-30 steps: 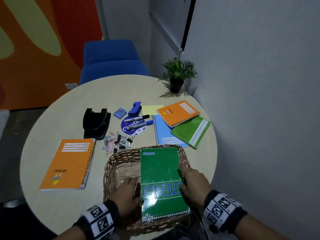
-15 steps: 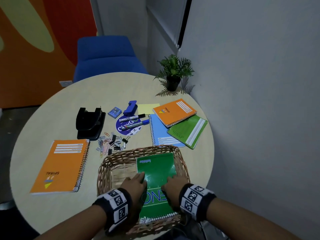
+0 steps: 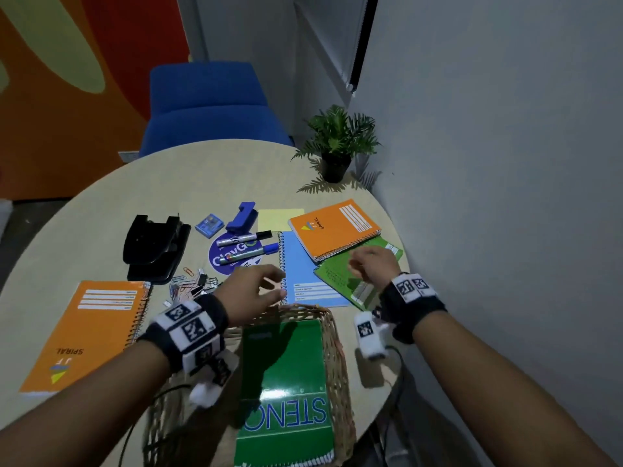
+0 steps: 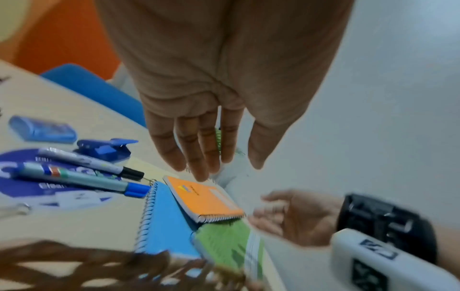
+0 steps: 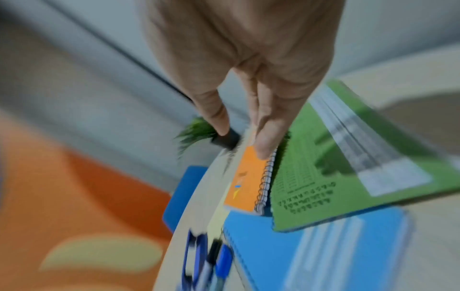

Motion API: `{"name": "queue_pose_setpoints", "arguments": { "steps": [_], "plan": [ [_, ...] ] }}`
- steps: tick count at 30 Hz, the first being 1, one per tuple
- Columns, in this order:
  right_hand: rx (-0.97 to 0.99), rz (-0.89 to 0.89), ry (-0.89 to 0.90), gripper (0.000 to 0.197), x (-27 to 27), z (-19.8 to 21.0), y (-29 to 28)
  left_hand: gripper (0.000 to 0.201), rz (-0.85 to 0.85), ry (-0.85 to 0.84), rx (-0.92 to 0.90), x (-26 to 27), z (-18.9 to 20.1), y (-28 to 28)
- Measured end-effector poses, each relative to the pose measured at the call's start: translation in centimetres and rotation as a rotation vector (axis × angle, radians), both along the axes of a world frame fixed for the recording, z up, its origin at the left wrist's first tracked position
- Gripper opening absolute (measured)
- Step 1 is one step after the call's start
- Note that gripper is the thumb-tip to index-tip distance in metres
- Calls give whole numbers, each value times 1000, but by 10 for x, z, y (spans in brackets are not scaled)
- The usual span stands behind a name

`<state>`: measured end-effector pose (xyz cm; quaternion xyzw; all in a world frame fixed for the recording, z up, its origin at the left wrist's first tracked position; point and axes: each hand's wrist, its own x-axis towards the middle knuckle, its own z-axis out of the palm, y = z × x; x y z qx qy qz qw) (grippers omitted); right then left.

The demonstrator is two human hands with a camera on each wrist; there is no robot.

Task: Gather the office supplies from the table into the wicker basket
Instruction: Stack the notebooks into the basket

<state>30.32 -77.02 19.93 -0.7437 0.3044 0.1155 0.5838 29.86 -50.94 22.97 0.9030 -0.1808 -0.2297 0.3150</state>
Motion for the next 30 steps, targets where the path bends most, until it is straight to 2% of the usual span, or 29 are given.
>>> {"name": "queue_pose_setpoints", "arguments": {
  "steps": [3, 4, 6, 9, 11, 12, 13, 15, 17, 18, 19, 21, 23, 25, 27, 30],
  "plan": [
    [191, -110, 156, 38, 47, -36, -26, 34, 154, 47, -104, 25, -7, -29],
    [240, -114, 156, 49, 59, -45, -30, 35, 174, 60, -104, 30, -12, -39],
    [259, -86, 145, 56, 75, -45, -28, 38, 158, 31, -26, 41, -24, -59],
    [73, -22, 184, 57, 90, -52, -21, 41, 80, -16, 156, 53, -47, -90],
    [-182, 143, 267, 54, 98, -63, -19, 43, 7, 4, 271, 65, -62, -106],
    [-229, 205, 256, 52, 102, -71, -20, 43, -27, 25, 313, 71, -68, -113],
    [-301, 295, 246, 46, 109, -82, -23, 44, -45, 42, 330, 76, -74, -118],
    [-281, 288, 217, 27, 118, -92, -24, 52, -6, 70, 290, 85, -85, -123],
    [-18, 26, 104, 14, 117, -85, -18, 68, 166, 111, 153, 96, -92, -121],
    [139, -187, 47, 12, 111, -79, -17, 75, 272, 124, 73, 101, -93, -118],
    [253, -278, -5, 13, 106, -71, -18, 80, 361, 125, 3, 107, -92, -115],
    [318, -187, -80, 20, 88, -55, -24, 83, 504, 140, -63, 117, -84, -108],
    [313, -52, -133, 29, 66, -37, -32, 76, 613, 147, -91, 127, -69, -98],
    [297, 47, -171, 28, 42, -23, -39, 53, 611, 173, -174, 127, -48, -86],
    [215, 171, -187, 29, 19, -6, -37, 19, 483, 250, -301, 114, -25, -72],
    [99, 221, -201, 27, -12, 9, -26, 18, 308, 326, -367, 73, 6, -48]
  ]
}}
